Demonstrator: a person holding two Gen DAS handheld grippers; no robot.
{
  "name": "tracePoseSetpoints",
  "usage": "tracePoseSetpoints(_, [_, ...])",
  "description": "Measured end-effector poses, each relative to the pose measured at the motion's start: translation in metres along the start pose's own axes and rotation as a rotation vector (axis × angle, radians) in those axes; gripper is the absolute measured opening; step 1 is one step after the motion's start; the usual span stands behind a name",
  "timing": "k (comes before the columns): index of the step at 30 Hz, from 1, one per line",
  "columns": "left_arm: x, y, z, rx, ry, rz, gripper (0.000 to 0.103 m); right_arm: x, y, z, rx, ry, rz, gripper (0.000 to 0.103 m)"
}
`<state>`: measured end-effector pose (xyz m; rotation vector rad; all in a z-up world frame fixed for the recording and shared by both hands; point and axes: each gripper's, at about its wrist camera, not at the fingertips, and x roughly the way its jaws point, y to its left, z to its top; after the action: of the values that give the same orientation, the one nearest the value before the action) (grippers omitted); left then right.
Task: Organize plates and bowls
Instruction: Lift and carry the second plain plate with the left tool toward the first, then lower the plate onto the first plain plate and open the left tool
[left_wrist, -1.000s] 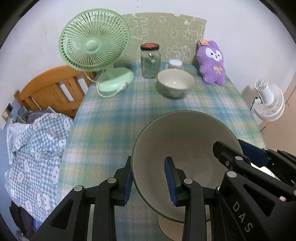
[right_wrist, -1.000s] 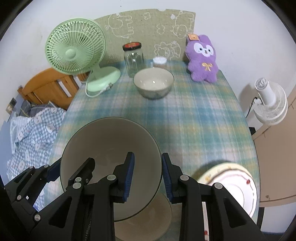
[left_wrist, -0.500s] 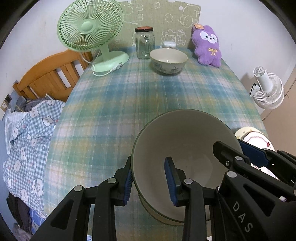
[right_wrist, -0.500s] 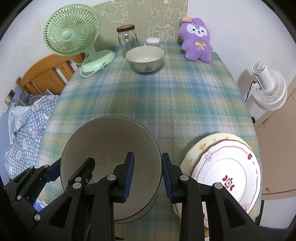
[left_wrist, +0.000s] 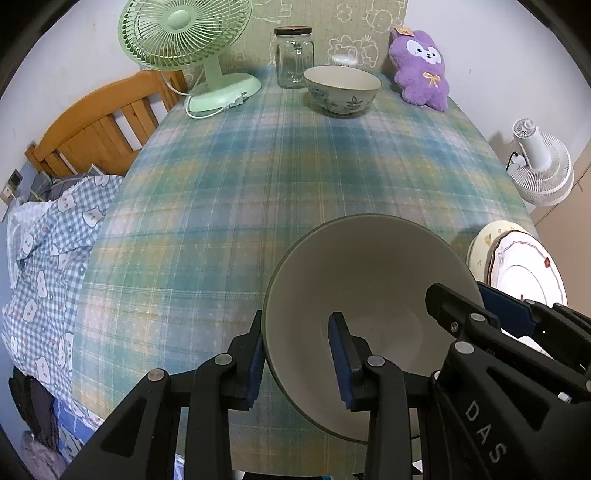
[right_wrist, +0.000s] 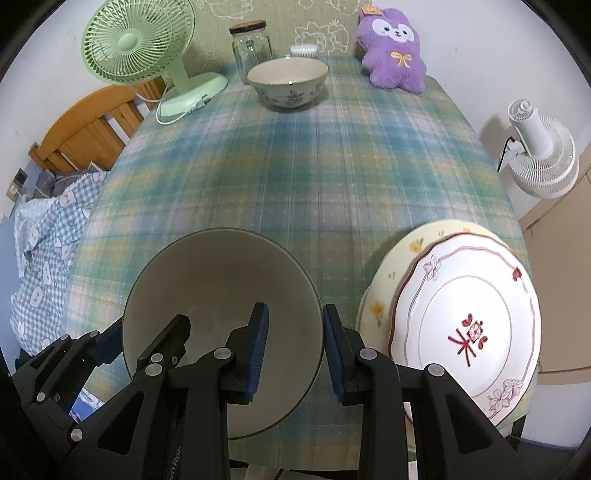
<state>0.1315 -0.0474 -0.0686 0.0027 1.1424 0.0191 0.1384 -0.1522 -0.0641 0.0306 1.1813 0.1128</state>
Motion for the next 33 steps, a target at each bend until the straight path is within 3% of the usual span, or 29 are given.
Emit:
tracePoseSetpoints(12, [0.001, 0.001, 0.001, -0.007, -0.002, 0.004, 0.035, 0.001, -0.003, -0.001, 0.012, -0.004, 0.003, 0.034])
tracePoseSetpoints(18, [-0.005, -0.004, 0.001, 0.004, -0.007, 0.015, 0.05, -0.002, -0.004, 0.001, -0.008, 0.009, 0.025, 0.035])
tracePoseSetpoints(20, [-0.009, -0.005, 0.002, 0.006, -0.015, 0.007, 0.062, -0.006, -0.004, 0.001, -0.024, 0.005, 0.023, 0.044])
tracePoseSetpoints(22, [-0.014, -0.007, 0.003, 0.009, -0.03, 0.013, 0.066, -0.011, -0.006, 0.001, -0.022, -0.005, 0.04, 0.059])
tracePoseSetpoints(33, [-0.048, -0.012, 0.03, 0.008, -0.079, 0.056, 0.074, -0.045, -0.008, 0.023, -0.048, -0.071, 0.057, 0.065])
